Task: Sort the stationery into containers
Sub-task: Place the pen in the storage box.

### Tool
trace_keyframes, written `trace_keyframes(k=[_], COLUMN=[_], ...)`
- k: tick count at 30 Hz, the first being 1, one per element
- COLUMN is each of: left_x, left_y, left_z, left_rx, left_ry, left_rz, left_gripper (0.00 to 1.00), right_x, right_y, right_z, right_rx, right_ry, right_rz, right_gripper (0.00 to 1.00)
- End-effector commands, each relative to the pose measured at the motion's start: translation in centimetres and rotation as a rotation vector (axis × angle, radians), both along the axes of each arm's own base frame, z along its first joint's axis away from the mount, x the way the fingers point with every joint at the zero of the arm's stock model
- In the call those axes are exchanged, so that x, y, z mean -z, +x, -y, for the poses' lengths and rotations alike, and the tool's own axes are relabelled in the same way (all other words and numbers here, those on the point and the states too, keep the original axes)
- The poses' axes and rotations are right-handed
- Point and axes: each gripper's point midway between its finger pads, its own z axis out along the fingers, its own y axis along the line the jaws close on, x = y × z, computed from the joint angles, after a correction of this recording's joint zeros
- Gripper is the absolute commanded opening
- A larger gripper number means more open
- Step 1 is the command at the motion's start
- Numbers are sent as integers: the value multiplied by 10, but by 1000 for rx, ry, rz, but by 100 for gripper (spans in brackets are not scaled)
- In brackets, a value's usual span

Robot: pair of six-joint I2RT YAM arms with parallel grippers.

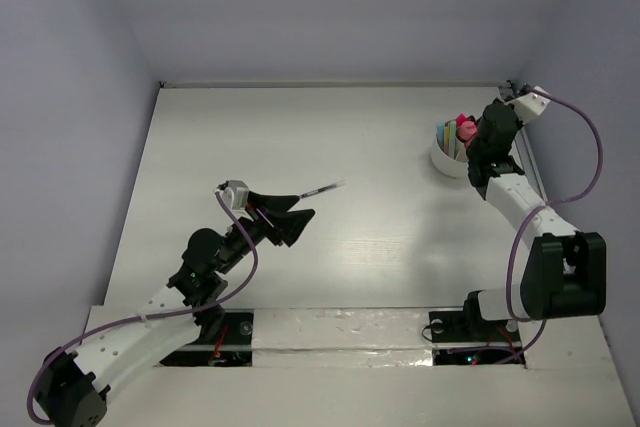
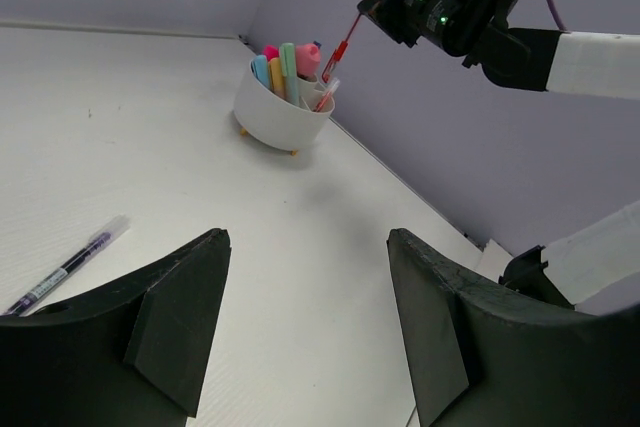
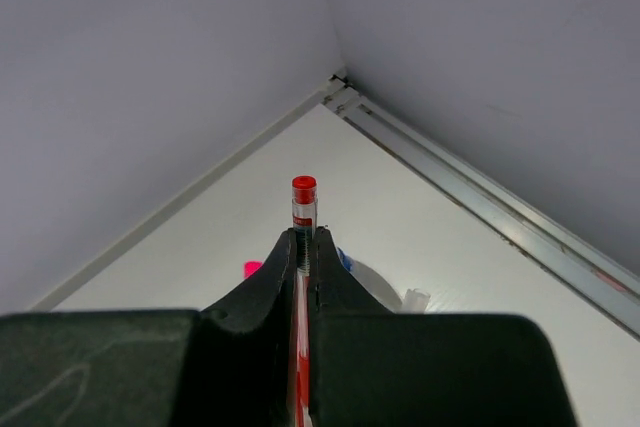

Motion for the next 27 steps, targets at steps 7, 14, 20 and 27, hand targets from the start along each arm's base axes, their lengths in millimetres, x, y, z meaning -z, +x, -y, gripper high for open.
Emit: trace_keyframes(k=[7, 14, 20, 27], left_x=[-11, -10, -10, -11], left_y=[-3, -3, -2, -3], left_z=[-1, -1, -1, -1], left_rx=[9, 6, 6, 6], left_ry=[-25, -24, -25, -27], left_rz=[47, 44, 43, 45], left_gripper=[61, 61, 61, 61], right_x=[9, 35, 55, 67], right_y=[5, 7, 4, 4], right_z=[30, 31, 25, 19], right_rx=[140, 146, 124, 92], right_ry=[-25, -17, 37, 60], right_rz=[29, -26, -51, -85], right_gripper=[0, 0, 0, 13])
